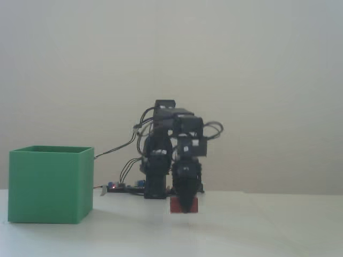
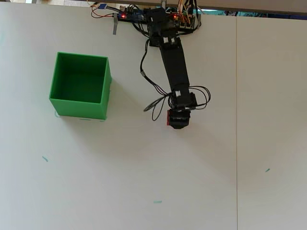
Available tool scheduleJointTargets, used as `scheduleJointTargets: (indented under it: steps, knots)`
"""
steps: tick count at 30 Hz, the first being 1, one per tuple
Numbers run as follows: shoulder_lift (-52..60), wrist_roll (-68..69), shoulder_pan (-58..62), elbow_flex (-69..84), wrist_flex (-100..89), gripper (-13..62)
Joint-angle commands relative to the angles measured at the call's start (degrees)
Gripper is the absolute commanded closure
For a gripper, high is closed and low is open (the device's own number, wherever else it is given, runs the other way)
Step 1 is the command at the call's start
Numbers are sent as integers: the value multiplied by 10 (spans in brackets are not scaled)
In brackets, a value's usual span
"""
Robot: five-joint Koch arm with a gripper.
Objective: Grasp a red block and put it in the green bin.
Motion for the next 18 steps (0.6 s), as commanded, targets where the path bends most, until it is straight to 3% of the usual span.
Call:
scheduleJointTargets:
  steps: [1,8,11,18]
  knots:
    - [125,-3,13,-26,8,458]
    - [326,-36,76,-64,22,458]
    - [408,-100,169,-63,22,458]
    - [475,-278,357,47,-33,458]
